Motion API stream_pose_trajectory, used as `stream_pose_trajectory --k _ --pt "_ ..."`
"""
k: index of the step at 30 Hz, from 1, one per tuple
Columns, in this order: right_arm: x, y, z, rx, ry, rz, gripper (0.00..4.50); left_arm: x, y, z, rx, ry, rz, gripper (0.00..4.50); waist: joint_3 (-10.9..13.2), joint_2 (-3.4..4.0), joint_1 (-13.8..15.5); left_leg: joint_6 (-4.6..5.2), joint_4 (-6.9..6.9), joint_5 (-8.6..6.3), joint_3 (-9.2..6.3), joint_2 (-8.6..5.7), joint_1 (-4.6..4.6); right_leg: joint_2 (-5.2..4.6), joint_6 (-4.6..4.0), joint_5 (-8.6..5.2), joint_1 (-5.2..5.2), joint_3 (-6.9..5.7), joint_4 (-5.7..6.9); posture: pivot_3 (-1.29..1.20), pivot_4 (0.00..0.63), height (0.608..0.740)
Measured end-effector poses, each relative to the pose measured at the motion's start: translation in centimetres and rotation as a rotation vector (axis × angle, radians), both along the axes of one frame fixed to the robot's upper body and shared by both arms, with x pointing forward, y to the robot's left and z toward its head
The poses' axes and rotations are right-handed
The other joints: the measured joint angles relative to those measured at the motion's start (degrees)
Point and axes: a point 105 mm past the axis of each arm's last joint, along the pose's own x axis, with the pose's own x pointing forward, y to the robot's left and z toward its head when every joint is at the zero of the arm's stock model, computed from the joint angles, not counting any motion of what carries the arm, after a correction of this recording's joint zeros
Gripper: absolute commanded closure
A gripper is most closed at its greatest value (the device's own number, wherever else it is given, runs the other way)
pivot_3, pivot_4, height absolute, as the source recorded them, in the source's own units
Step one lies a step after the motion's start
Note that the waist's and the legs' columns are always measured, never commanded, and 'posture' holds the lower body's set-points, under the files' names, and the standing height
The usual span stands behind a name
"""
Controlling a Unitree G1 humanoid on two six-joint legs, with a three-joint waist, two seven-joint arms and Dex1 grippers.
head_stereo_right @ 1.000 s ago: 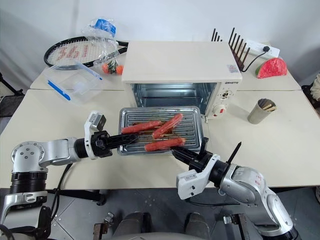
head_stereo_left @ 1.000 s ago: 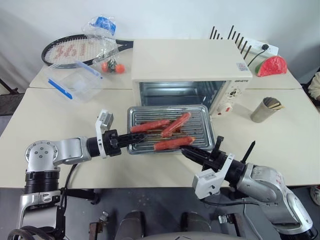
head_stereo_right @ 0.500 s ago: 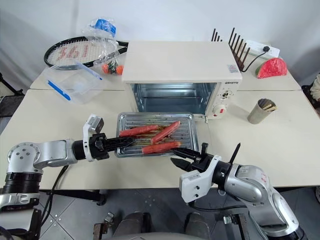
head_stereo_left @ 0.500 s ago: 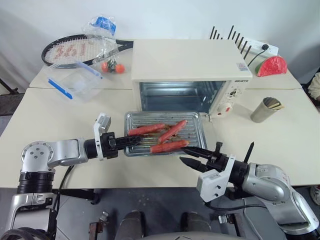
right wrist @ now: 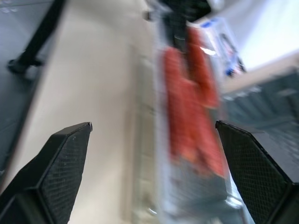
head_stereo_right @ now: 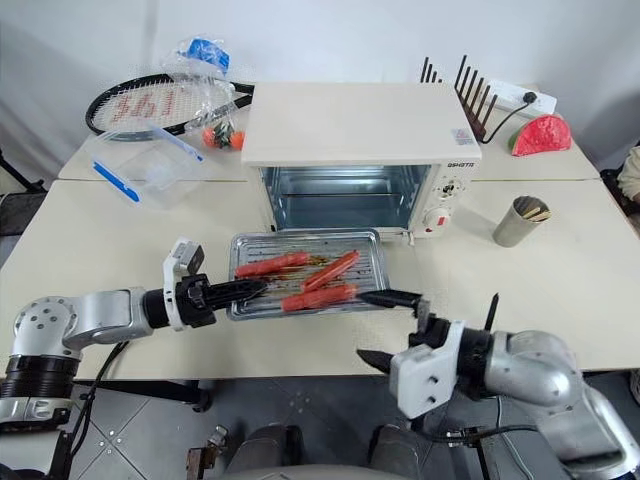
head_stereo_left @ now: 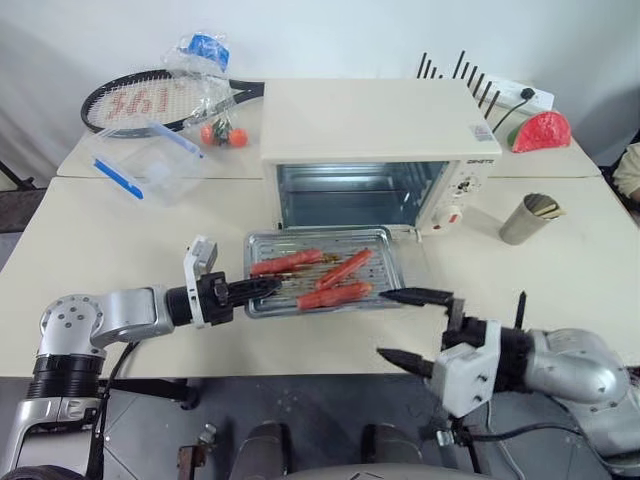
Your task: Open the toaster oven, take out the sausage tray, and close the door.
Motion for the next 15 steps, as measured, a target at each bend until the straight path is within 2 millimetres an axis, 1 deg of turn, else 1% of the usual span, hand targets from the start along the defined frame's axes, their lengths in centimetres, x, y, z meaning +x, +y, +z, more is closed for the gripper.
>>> stream_pose_trajectory --k 3,6,7,10,12,13,15 --pt "0.6 -1.4 -0.7 0.005 0.09 -0.034 0.05 -0.4 1.2 0.0 -0.007 -0.004 0.039 4.5 0.0 0.0 -0.04 0.0 -0.03 0.0 0.02 0.0 0.0 0.0 0.0 0.0 0.0 0.01 -0.03 0.0 0.15 0.74" --pt "1.8 -3.4 -1.2 0.03 0.146 -0.103 0.05 -0.9 2.4 0.0 -0.036 -0.014 0.089 4.5 0.0 0.0 -0.12 0.0 -0.03 0.0 0.05 0.0 0.01 0.0 0.0 0.0 0.0 0.02 -0.06 0.0 0.15 0.74" --pt "2.1 -3.7 -1.4 0.031 0.161 -0.113 0.05 -1.2 2.8 -0.1 -0.04 -0.015 0.1 4.5 0.0 0.0 -0.14 0.0 -0.03 0.0 0.05 0.01 0.01 0.0 0.0 0.0 -0.01 0.02 -0.06 0.0 0.15 0.74" --pt "3.4 -5.3 -2.0 0.036 0.205 -0.17 0.05 -2.6 4.2 -0.7 -0.052 -0.017 0.164 4.5 0.0 0.0 -0.34 0.02 -0.03 -0.01 0.09 0.01 0.01 0.0 0.0 0.0 -0.01 0.07 -0.11 0.0 0.15 0.74" --pt "4.4 -7.0 -2.7 0.035 0.249 -0.235 0.05 -3.6 5.3 -1.1 -0.058 -0.018 0.221 4.5 0.0 0.0 -0.34 0.03 -0.06 -0.02 0.14 0.01 0.02 0.0 0.0 0.0 -0.01 0.1 -0.17 0.0 0.15 0.74" --pt "5.0 -8.0 -2.9 0.041 0.266 -0.272 0.22 -4.2 6.0 -1.3 -0.056 -0.017 0.259 4.5 0.01 0.01 -0.32 0.03 -0.06 -0.02 0.15 0.02 0.03 0.0 0.0 0.0 -0.01 0.11 -0.18 0.0 0.15 0.74" --pt "6.0 -9.3 -3.1 0.054 0.278 -0.319 0.59 -5.2 6.3 -1.5 -0.055 -0.027 0.293 4.5 0.01 0.02 -0.17 0.04 -0.05 -0.01 0.21 0.01 0.04 -0.01 0.0 0.0 0.0 0.18 -0.22 0.0 0.15 0.74"
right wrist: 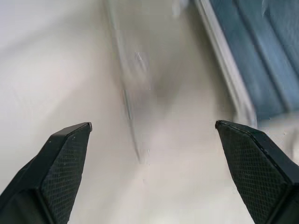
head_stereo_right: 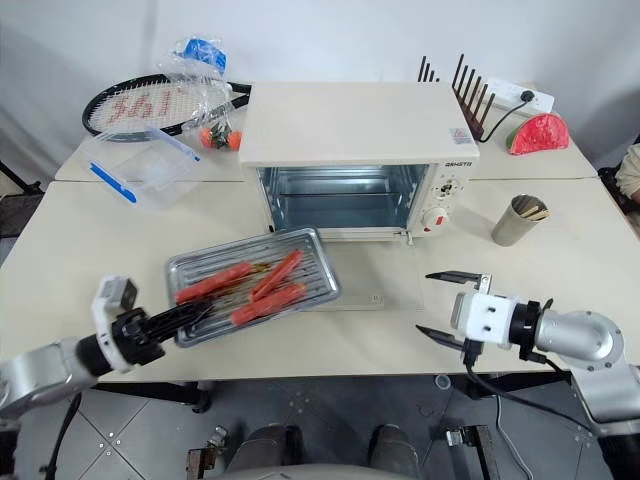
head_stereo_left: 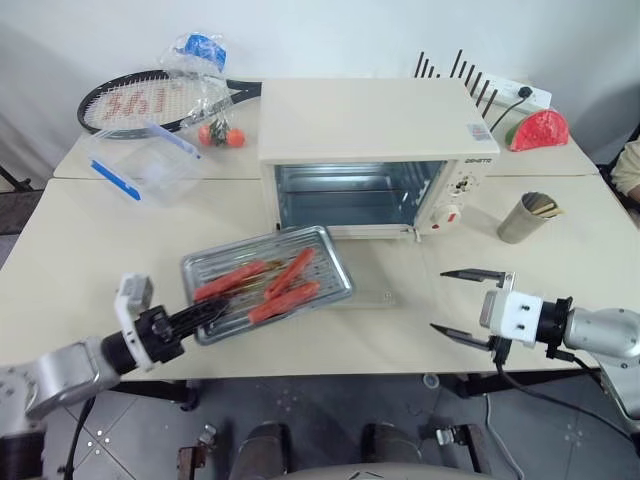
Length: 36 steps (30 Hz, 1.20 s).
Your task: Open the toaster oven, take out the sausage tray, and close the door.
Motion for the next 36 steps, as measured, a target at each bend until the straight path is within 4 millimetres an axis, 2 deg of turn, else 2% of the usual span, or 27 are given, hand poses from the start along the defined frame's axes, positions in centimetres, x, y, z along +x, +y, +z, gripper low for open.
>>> stream_pose_trajectory --k 3,5,12,16,23,28,31,36 --pt "0.9 -1.3 -0.2 0.003 0.004 -0.034 1.53 -1.3 0.0 -0.3 0.003 -0.007 0.036 4.5 0.0 0.0 0.38 0.03 0.04 -0.02 0.0 -0.01 0.0 0.01 0.0 0.0 0.06 0.06 -0.07 0.0 0.15 0.74" --pt "1.5 -2.6 -1.3 -0.021 0.025 -0.057 2.2 -2.2 0.4 -0.3 0.008 -0.024 0.092 4.5 0.0 -0.01 0.09 0.04 0.05 -0.04 0.03 0.0 0.02 0.05 0.0 0.0 0.06 0.14 -0.1 0.0 0.15 0.74" --pt "2.6 -3.6 -3.1 -0.044 0.069 -0.067 4.42 -3.4 2.0 0.0 0.022 -0.053 0.228 4.5 0.02 0.07 -0.14 0.05 0.04 -0.05 0.17 0.03 0.09 0.08 0.0 0.0 0.01 0.31 -0.09 0.0 0.15 0.74" --pt "3.5 -2.2 -3.4 0.012 0.081 -0.038 4.47 -3.8 3.6 0.0 -0.003 -0.068 0.355 4.5 0.01 0.05 -0.2 0.04 0.04 -0.06 0.21 0.1 0.11 0.15 0.0 0.0 0.0 0.35 -0.11 0.0 0.15 0.74" --pt "4.0 0.0 -3.6 0.083 0.099 -0.001 4.47 -4.3 4.2 -0.2 -0.014 -0.071 0.48 4.5 0.01 0.05 -0.05 0.07 0.08 -0.12 0.27 0.11 0.11 0.16 0.0 0.0 0.0 0.43 -0.11 0.0 0.15 0.74" --pt "4.1 1.4 -3.6 0.116 0.109 0.025 4.47 -4.3 5.8 -0.2 -0.015 -0.07 0.594 4.5 0.01 0.05 -0.04 0.06 0.1 -0.15 0.3 0.15 0.11 0.21 -0.01 0.01 -0.03 0.46 -0.11 0.0 0.15 0.74" --pt "4.0 1.8 -3.2 0.131 0.118 0.035 4.47 -4.1 6.6 0.0 -0.02 -0.079 0.655 4.5 0.01 0.05 0.01 0.08 0.12 -0.17 0.3 0.15 0.1 0.21 -0.01 0.01 -0.03 0.46 -0.11 0.0 0.15 0.74" --pt "4.1 2.5 -1.7 0.201 0.133 0.028 4.47 -3.5 6.6 0.0 -0.03 -0.073 0.674 4.5 0.01 0.05 -0.03 0.09 0.12 -0.19 0.33 0.15 0.1 0.21 -0.01 0.01 -0.05 0.49 -0.1 0.0 0.15 0.74"
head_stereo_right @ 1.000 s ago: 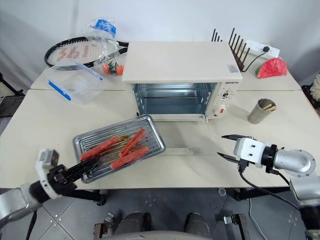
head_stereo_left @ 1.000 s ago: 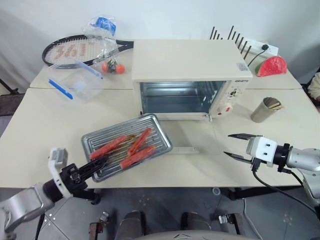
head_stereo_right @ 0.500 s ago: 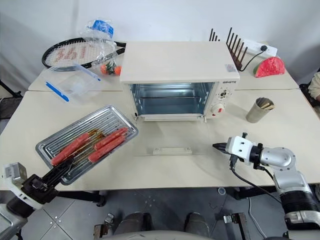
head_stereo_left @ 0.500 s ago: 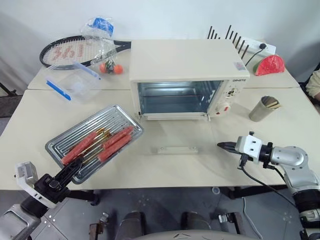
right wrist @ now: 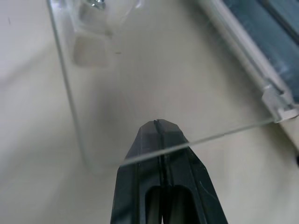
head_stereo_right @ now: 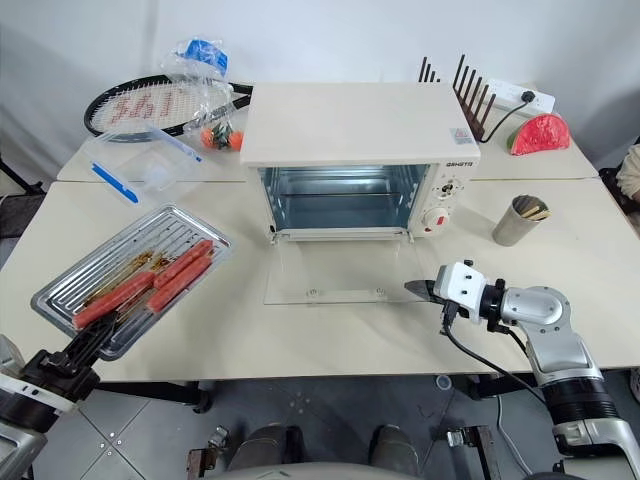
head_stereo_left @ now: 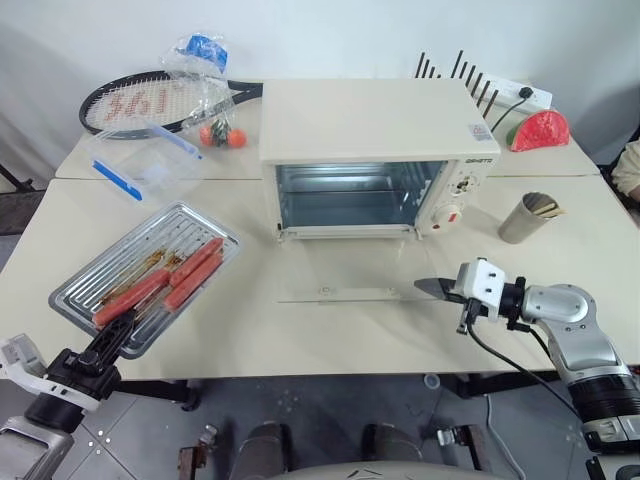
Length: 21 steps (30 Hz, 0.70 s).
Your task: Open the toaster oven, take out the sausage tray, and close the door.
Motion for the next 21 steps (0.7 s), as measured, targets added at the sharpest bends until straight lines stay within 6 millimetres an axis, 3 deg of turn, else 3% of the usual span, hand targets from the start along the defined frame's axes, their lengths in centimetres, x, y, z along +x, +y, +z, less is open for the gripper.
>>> stream_pose_trajectory --k 9,13,21 --pt "1.9 1.0 5.7 0.14 -0.065 -0.068 4.47 0.8 -0.1 -0.5 -0.028 0.016 -0.01 4.5 0.0 0.0 -0.01 0.0 -0.01 -0.02 0.04 0.01 -0.01 0.02 0.0 0.0 -0.06 0.03 0.01 0.0 0.15 0.74" --pt "3.5 1.3 9.8 0.196 -0.162 -0.084 4.47 1.0 0.0 -0.8 -0.042 0.03 -0.018 4.5 0.0 -0.01 -0.05 -0.01 -0.04 -0.03 0.07 0.01 -0.03 0.03 0.0 0.0 -0.1 0.04 0.0 0.0 0.15 0.74" --pt "5.4 2.1 12.8 0.184 -0.197 -0.046 4.47 0.9 -0.1 -1.1 -0.044 0.043 -0.026 4.5 -0.01 -0.03 -0.19 0.0 0.02 -0.06 0.11 0.04 -0.05 0.05 0.01 0.01 -0.12 0.08 0.01 0.0 0.15 0.74"
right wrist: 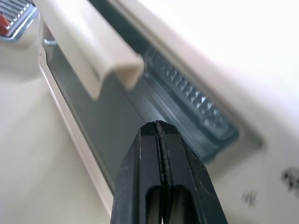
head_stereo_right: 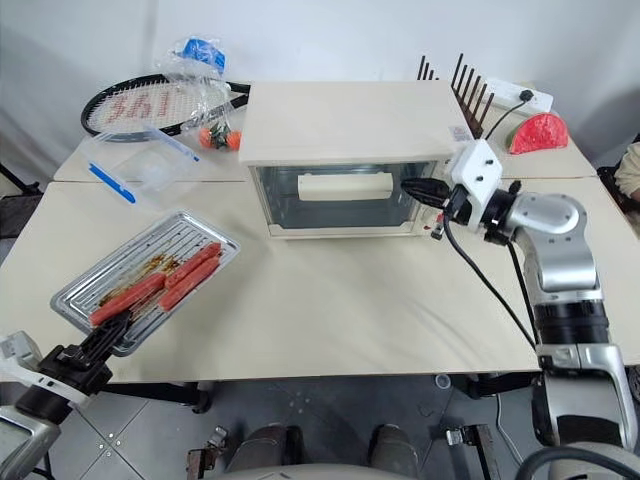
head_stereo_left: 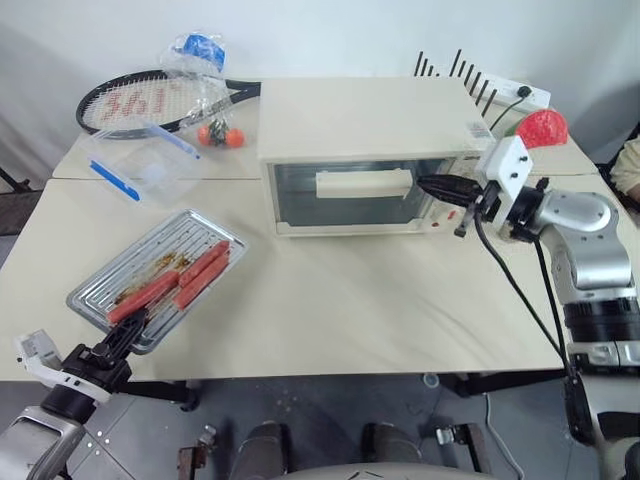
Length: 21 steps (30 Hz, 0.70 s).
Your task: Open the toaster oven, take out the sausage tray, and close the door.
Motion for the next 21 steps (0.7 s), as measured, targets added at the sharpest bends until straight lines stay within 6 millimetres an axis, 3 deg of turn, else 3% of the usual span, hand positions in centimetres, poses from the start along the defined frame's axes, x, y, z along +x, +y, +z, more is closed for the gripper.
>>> stream_pose_trajectory --k 6,9,16,21 --pt "-0.1 0.2 -0.1 -0.004 0.055 0.026 4.47 -0.7 -0.4 -0.4 0.005 0.019 -0.036 4.5 0.0 0.0 -0.04 0.0 -0.02 0.0 0.02 0.02 -0.01 0.02 0.0 0.0 -0.04 0.02 -0.01 0.0 0.15 0.74" --pt "-1.4 0.4 -0.6 -0.016 0.128 0.069 4.47 -1.1 -1.0 -0.5 0.024 0.032 -0.098 4.5 0.0 0.0 0.26 -0.02 -0.04 -0.04 0.01 0.03 -0.03 0.02 0.0 0.0 -0.04 0.0 -0.04 0.0 0.15 0.74" --pt "-6.4 0.8 -3.4 -0.104 0.366 0.201 4.47 -1.1 -2.5 0.2 0.094 0.06 -0.366 4.5 0.01 0.02 0.92 0.02 -0.02 -0.16 0.03 0.05 -0.05 0.06 -0.01 -0.01 -0.08 0.08 -0.08 0.0 0.15 0.74" --pt "-7.8 1.1 -3.9 -0.125 0.412 0.223 4.47 0.2 -4.4 0.4 0.102 0.092 -0.583 4.5 0.01 0.03 1.04 0.0 -0.02 -0.18 0.07 0.09 -0.05 0.11 -0.02 -0.01 -0.12 0.1 -0.08 0.0 0.15 0.74"
